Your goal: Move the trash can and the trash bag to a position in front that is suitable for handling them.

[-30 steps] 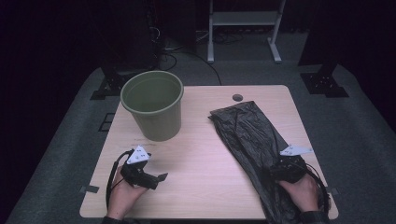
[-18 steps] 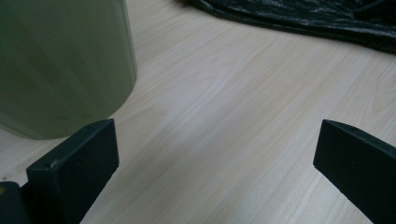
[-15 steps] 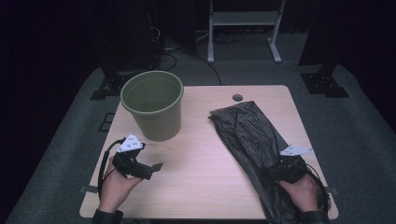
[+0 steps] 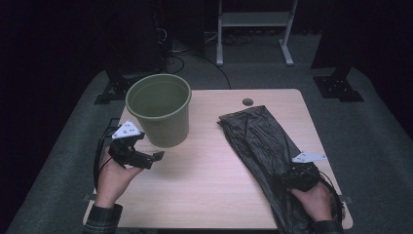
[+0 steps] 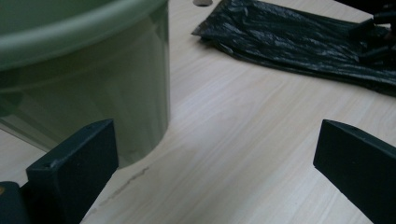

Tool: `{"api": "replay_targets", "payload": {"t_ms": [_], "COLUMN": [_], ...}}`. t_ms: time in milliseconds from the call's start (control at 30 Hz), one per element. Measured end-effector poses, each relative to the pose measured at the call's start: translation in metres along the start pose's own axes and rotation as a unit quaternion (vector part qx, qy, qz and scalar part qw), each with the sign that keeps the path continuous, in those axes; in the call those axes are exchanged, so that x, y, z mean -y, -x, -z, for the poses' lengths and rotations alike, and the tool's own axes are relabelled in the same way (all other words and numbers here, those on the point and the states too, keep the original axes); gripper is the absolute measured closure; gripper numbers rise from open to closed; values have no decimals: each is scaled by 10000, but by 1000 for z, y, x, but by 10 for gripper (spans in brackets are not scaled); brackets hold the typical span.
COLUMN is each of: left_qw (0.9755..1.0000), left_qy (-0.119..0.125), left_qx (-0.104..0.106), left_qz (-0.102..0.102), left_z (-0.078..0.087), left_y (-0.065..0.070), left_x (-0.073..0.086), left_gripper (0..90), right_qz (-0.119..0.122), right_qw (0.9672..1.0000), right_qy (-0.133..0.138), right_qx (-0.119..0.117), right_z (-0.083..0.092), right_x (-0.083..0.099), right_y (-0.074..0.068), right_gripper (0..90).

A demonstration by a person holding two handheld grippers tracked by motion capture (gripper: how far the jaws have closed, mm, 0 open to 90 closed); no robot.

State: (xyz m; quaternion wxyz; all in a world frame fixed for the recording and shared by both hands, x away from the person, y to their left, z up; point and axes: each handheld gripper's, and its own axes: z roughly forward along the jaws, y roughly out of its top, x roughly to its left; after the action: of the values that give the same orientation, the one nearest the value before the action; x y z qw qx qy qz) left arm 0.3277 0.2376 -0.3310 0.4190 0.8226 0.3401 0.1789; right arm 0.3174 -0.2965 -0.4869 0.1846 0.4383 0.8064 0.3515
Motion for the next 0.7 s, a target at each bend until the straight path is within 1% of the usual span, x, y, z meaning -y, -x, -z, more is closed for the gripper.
{"api": "replay_targets", "payload": {"t_ms": [33, 67, 167, 200, 367, 400, 467, 567, 600, 633, 700], "left_qw": [10000, 10000, 9999, 9999, 9998, 9998, 9998, 9996, 9996, 9995, 9995], "left_qy": [19, 19, 63, 63, 69, 89, 89, 114, 114, 149, 151], "left_qx": [-28, -28, -76, -76, -140, -163, -163, -226, -226, -242, -255], "left_qz": [18, 18, 54, 54, 82, 87, 87, 80, 80, 102, 94], "left_z": [3, 3, 8, 8, 10, 12, 12, 14, 14, 15, 16], "left_y": [-2, -2, -7, -7, -13, -16, -16, -22, -22, -25, -27], "left_x": [-5, -5, -15, -15, -28, -34, -34, -44, -44, -49, -51], "left_gripper": [0, 0, 0, 0, 0, 0, 0, 0, 0, 0, 0], "right_qz": [2, 1, 1, 1, 0, 1, 1, 1, 1, 1, 0], "right_qw": [10000, 10000, 10000, 10000, 10000, 10000, 10000, 10000, 10000, 10000, 10000], "right_qy": [1, 0, 0, 0, 1, 1, 0, 1, 1, 1, 1], "right_qx": [0, 0, 0, 0, -1, -2, -1, -1, -1, -1, 0], "right_z": [0, 0, 0, 0, 0, 0, 0, 0, 0, 0, 0], "right_x": [0, 0, 0, 0, 0, 0, 0, 0, 0, 0, 0], "right_y": [0, 0, 0, 0, 0, 0, 0, 0, 0, 0, 0], "right_gripper": [105, 105, 105, 105, 105, 105, 105, 105, 105, 105, 105]}}
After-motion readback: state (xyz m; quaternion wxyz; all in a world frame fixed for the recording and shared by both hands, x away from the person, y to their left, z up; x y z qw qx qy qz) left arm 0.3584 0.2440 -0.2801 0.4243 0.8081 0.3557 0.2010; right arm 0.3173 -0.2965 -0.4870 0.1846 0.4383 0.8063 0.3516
